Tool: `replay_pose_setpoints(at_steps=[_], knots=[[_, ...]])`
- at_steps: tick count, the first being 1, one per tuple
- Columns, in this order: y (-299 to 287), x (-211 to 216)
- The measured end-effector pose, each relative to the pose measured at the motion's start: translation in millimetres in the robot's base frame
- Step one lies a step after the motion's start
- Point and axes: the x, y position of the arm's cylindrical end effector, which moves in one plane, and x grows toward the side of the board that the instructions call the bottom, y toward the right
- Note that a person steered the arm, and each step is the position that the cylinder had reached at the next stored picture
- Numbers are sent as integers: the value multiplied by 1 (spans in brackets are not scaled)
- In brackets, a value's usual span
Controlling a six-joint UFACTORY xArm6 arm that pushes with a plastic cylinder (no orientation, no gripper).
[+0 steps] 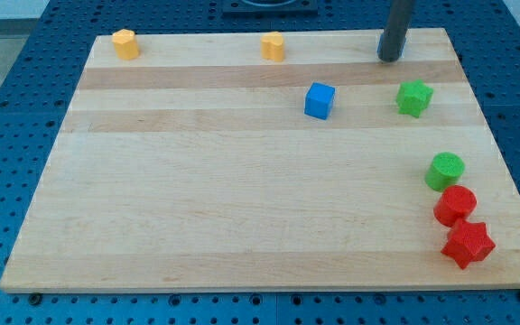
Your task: Place the blue cube at center of the board
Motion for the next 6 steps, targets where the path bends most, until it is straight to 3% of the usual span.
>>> replay_pose_setpoints(at_steps=[6], knots=[[-145, 117]])
